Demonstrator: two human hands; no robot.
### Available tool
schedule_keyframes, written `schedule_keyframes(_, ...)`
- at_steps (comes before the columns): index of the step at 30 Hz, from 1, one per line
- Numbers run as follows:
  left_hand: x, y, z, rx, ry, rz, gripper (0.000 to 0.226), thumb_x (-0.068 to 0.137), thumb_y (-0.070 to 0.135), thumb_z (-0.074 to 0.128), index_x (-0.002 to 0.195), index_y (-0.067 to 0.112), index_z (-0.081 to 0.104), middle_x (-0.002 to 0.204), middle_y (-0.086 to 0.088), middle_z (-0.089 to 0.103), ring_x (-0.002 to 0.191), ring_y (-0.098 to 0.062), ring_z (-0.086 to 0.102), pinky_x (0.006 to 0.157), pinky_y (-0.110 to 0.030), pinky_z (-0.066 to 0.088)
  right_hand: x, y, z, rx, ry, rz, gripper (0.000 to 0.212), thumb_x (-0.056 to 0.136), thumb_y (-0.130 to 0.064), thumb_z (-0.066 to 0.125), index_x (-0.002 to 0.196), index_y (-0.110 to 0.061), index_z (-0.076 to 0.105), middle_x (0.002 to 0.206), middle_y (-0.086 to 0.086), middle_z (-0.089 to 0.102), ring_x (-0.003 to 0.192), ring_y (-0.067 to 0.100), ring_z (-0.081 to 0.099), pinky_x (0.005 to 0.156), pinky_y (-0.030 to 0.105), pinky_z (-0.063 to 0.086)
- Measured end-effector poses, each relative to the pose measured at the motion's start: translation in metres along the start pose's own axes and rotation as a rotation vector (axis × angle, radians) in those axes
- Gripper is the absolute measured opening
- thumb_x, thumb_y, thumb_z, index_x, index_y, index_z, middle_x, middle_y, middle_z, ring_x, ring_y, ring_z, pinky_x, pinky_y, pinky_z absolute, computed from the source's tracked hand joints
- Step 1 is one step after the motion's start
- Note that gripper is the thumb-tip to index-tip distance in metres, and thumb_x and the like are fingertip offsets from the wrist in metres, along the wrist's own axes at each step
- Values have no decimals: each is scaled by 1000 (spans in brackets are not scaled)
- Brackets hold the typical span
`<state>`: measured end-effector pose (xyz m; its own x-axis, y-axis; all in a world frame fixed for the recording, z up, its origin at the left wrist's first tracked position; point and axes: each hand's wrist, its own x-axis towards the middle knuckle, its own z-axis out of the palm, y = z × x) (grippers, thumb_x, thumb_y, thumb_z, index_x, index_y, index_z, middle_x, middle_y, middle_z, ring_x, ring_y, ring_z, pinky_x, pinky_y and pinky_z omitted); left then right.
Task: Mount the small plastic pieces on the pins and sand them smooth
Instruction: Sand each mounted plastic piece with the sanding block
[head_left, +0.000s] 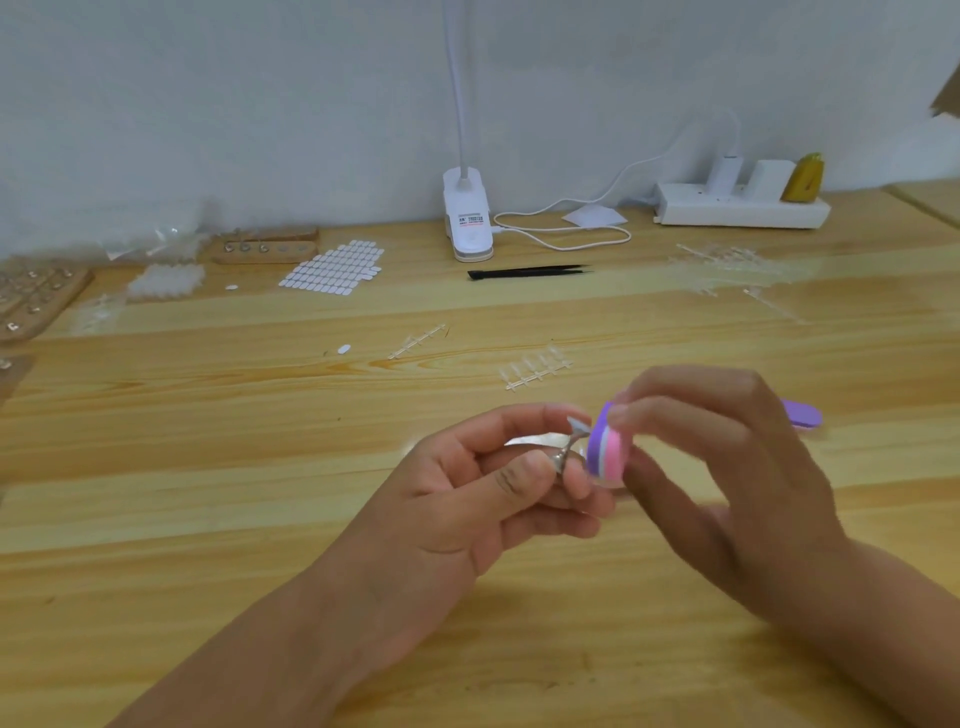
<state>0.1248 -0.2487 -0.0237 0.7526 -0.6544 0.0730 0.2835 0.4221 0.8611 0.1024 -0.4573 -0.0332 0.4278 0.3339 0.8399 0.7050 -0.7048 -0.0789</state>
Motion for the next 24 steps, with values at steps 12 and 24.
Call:
schedule_keyframes(12,0,-1,-1,-35,-3,-18,26,91,13,59,114,10,70,86,-5,69,87,-22,69,82,-32,54,2,11,-3,-50,25,81,23,101,-11,57,123,-16,53,119,-8,52,112,12,52,99,22,39)
schedule_keyframes(24,-1,3,-1,-69,-18,-70,30,93,14,54,119,10,67,86,-4,67,87,-20,68,77,-31,55,2,0,-7,-59,96,30,29,98,-16,62,124,-16,52,117,-8,54,113,11,53,97,23,41)
